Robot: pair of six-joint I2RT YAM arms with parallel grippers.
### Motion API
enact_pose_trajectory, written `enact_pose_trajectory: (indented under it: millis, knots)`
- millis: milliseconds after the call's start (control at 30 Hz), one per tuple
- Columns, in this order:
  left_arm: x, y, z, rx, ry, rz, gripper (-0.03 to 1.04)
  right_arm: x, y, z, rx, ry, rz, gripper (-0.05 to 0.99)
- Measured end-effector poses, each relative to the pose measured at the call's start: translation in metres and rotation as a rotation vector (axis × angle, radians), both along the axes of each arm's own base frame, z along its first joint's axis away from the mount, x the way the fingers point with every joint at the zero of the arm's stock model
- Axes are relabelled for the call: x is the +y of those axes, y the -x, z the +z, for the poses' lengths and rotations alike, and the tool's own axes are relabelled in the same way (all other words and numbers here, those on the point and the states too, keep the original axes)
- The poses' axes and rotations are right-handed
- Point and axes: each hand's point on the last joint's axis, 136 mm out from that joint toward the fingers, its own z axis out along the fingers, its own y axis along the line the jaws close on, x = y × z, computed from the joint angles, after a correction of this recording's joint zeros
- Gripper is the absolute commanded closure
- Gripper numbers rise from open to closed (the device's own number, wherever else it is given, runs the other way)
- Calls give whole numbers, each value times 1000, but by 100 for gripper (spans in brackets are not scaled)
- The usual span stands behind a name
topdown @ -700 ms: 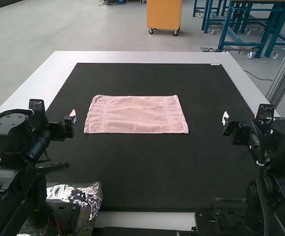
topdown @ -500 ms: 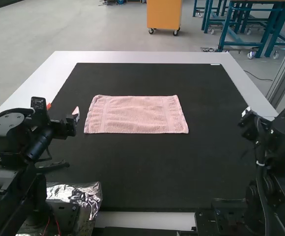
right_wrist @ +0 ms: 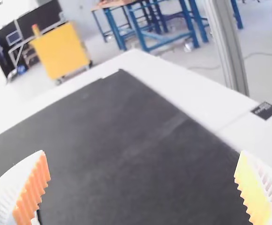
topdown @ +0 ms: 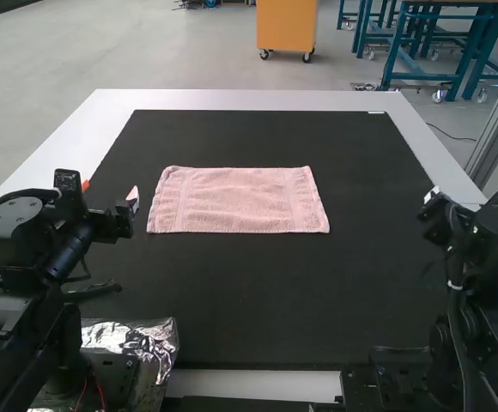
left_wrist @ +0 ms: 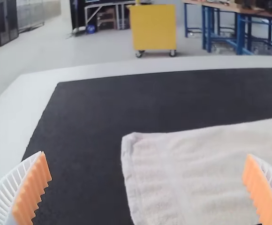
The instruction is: Fold the towel.
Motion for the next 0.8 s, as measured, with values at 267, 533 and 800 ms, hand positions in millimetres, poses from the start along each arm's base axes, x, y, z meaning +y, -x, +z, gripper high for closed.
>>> enact_pose_trajectory:
  millis: [267, 533, 800]
  knots:
    - [0, 0, 0, -1, -19, -2, 5, 8, 0, -3, -6, -165, 31, 2]
    - [-1, 0, 0, -17, -218, -6, 5, 6, -1, 40, -175, -16, 29, 2]
    - [-1, 0, 17, -91, -308, 4, 5, 5, 1, 55, -38, 617, -2, 2]
